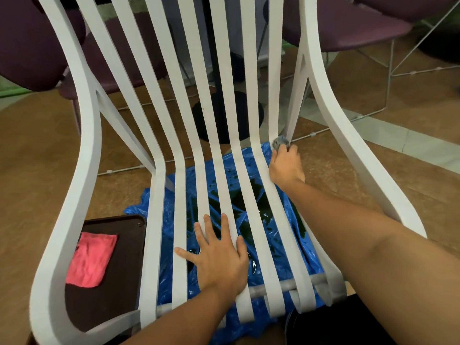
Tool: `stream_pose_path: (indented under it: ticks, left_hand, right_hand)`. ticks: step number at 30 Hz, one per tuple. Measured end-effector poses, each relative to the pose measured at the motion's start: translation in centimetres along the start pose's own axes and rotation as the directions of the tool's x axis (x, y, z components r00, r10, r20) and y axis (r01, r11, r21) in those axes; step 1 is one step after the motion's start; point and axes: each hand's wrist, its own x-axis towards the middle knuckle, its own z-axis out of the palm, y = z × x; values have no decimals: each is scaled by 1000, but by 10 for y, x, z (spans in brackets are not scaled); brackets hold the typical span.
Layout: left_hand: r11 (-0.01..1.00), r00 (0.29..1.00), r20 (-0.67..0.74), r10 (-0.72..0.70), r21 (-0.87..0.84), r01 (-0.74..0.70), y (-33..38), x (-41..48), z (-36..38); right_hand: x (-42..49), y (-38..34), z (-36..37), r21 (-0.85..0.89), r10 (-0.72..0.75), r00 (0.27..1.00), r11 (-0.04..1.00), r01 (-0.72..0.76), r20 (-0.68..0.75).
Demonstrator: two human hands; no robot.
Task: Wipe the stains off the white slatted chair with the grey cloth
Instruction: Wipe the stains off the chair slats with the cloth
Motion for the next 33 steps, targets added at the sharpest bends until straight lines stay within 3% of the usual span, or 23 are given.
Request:
stream_pose_path:
  ticks: [4,9,20,33]
  left_hand:
    - [1000,1000,-15,7,4,-7,-1,0,1]
    - [1000,1000,-10,6,-2,-6,-1,1,2]
    - [1000,1000,0,1,-7,-1,0,0,-1]
    - [1000,1000,-19,13,-9,-13,-2,0,1]
  right_hand:
    - [-4,-5,-5,148,-45,988,987,68,-149]
    - [5,-8,-5,220,-90,984,968,123,-157]
    - [2,-6,-7,-140,-221,975,966,216,-21]
    - [-18,2,-11,-266,-253,966,928,259,59]
